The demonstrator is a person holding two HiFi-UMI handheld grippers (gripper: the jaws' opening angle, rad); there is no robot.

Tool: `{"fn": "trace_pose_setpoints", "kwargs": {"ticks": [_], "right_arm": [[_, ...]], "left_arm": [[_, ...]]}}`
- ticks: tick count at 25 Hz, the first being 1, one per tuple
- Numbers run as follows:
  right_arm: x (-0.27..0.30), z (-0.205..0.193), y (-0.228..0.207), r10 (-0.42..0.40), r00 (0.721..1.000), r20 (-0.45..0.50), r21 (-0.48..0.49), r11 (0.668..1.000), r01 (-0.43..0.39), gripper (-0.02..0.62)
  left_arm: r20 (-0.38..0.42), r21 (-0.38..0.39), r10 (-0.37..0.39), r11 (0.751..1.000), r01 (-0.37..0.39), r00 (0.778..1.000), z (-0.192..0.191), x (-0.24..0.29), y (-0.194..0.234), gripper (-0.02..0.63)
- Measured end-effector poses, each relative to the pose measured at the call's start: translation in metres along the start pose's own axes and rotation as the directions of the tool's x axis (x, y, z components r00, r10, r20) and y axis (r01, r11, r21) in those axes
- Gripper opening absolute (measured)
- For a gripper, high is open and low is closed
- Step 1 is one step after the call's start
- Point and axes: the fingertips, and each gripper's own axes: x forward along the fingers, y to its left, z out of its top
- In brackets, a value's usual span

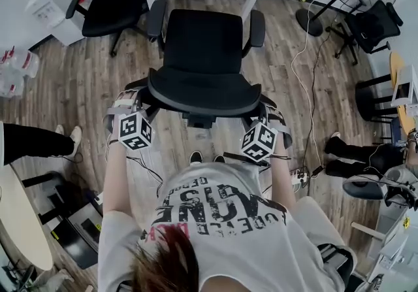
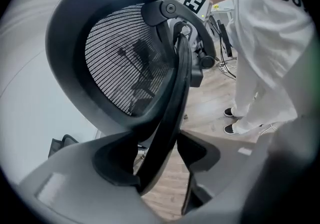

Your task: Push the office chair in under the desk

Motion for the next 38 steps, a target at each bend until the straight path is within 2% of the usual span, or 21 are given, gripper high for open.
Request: {"fn": "trace_pose_setpoints", "kwargs": {"ticks": [8,15,19,28,38], "right_arm": [[0.007,0.004,-0.007,0.004,1.000,0.000,-0.010,1.000,-0.004,0.210],[0.005,-0.002,-0.010,-0.007,1.000,0.021,-0.030,1.000,0.007,0.210],[0.006,-0.009,-0.015,0.002,1.000,0.020,-0.030,1.000,-0.001,0.210],[-0.004,-0.028,-0.008,0.065,0.997,0.041,-0.053,0.997,-0.063,0.209],[-0.020,-0.040,0.007,0.045,0.999,0.027,-0.038,0.998,-0.044,0.209]], "left_arm": [[-0.027,-0.028,0.002,1.000,-0.002,1.000,-0.003,0.005,0.006,0.253],[-0.023,-0.057,0.080,0.995,-0.081,0.997,-0.005,-0.004,0.006,0.248],[-0.015,-0.058,0.075,0.995,-0.076,0.997,0.002,0.000,0.005,0.249],[-0.058,-0.080,0.068,0.994,-0.073,0.996,0.018,0.000,-0.012,0.247],[-0.028,-0.052,0.094,0.994,-0.095,0.995,0.029,-0.013,-0.032,0.245]]}}
